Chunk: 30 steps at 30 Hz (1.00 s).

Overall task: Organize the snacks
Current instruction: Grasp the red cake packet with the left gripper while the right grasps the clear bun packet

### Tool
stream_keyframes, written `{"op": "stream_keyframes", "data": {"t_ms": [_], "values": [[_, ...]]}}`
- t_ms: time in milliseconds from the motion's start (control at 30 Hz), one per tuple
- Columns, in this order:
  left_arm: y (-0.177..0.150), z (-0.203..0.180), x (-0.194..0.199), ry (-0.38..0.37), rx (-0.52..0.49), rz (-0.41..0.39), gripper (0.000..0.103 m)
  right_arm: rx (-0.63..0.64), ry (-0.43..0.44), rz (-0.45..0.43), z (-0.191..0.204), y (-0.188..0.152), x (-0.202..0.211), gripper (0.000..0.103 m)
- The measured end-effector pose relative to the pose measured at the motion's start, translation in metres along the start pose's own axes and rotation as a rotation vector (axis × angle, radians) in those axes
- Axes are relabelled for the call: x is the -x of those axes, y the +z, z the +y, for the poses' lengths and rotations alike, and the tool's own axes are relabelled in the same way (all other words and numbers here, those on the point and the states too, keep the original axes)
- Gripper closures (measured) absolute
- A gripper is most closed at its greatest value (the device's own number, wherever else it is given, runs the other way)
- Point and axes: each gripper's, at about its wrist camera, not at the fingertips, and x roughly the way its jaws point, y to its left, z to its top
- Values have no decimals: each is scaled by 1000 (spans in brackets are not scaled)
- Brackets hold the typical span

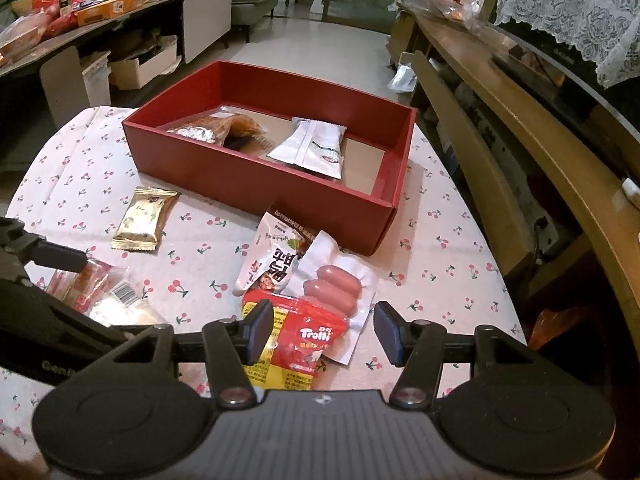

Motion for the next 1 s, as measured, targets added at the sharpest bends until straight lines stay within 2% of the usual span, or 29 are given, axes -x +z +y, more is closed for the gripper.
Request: {"op": "stream_keyframes", "data": {"t_ms": [200,333,467,600,733,900,1000], "values": [[-6,5,9,-25,-4,14,5,-10,31,6,-2,-1,0,34],[-12,19,17,-35,42,24,8,9,116,7,4,-4,4,34],[-16,39,27,-54,135,24,11,70,215,-1,20,-5,10,34],[-15,57,41,-63,203,-20,10,172,327,-12,42,-4,15,31],[-14,67,45,-78,235,-26,10,336,430,-7,68,-2,13,27],[-17,75,45,-88,242,-14,9,591,502,10,95,-5,1,22],[-18,80,41,-85,256,4,9,590,474,56,102,-5,-19,20]]}}
